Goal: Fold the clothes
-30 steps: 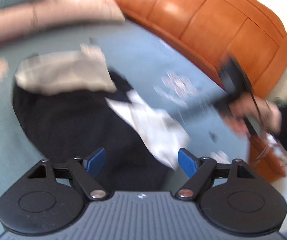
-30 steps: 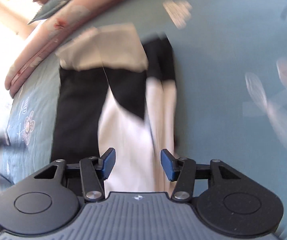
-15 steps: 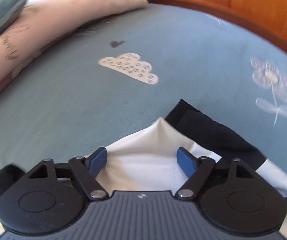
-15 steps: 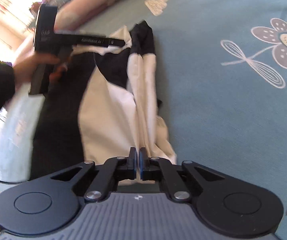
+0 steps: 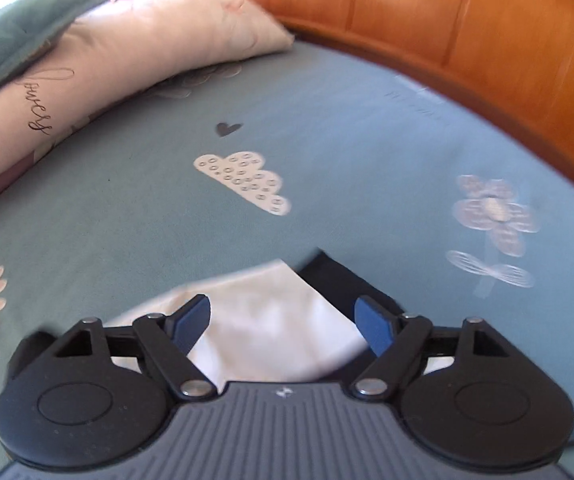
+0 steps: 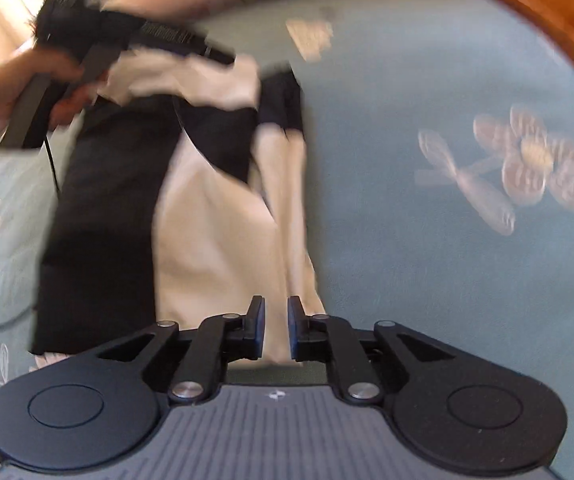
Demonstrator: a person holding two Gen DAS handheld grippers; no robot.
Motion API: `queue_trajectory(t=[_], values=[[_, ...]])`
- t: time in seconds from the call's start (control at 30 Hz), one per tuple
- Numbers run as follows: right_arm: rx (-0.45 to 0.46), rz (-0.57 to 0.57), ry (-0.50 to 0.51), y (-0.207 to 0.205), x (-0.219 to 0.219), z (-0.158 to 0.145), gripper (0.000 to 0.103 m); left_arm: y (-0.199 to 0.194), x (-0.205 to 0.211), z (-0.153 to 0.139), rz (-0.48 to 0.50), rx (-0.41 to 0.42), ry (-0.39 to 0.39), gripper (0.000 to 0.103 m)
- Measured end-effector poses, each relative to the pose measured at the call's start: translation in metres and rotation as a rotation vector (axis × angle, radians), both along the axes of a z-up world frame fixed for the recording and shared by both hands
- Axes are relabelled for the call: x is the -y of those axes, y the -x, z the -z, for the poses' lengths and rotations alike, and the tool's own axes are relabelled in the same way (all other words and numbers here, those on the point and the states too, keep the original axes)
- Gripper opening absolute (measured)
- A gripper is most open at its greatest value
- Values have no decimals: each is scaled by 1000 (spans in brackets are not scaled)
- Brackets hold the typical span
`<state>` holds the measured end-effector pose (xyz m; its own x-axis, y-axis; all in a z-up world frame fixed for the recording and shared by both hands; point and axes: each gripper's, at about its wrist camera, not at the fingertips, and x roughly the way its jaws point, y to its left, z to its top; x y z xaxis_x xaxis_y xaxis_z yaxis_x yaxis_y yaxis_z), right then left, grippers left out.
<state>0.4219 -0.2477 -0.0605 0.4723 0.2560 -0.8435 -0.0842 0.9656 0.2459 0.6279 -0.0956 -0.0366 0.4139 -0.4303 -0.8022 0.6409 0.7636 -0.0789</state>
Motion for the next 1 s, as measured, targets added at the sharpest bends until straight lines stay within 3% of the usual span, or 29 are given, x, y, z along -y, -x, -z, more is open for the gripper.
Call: queue_trajectory(t=[0.1, 0.27, 0.4, 0.5, 0.6, 0.67, 0.7, 0.77, 0.87, 1.0], values=[[52, -62, -27, -5, -14, -1, 15, 55, -22, -13, 73, -41, -4, 79], [-27, -103, 64, -13, -24, 45, 15, 143, -40, 6, 160, -153, -28, 79], [-35, -93, 56, -14, -20, 58, 10, 180, -28, 42, 238, -59, -173, 79], [-43, -88, 66, -15, -20, 58, 10, 174, -31, 29, 127, -67, -98, 76], [-30, -46, 33, -8, -13, 47, 15, 181, -52, -2, 2, 19, 15, 79], [27, -10, -14, 14, -9, 36, 30, 186, -63, -13, -50, 84, 40, 79], [54, -2, -64, 29, -8, 32, 32, 183, -64, -13, -45, 106, 32, 79], [91, 8, -186, 61, -8, 26, 46, 170, -59, -4, -6, 115, -7, 79], [56, 20, -350, 97, -23, 37, 51, 138, -43, 27, 49, 83, -108, 79], [108, 3, -382, 107, -61, 58, 53, 104, -23, 45, 107, 15, -185, 83]])
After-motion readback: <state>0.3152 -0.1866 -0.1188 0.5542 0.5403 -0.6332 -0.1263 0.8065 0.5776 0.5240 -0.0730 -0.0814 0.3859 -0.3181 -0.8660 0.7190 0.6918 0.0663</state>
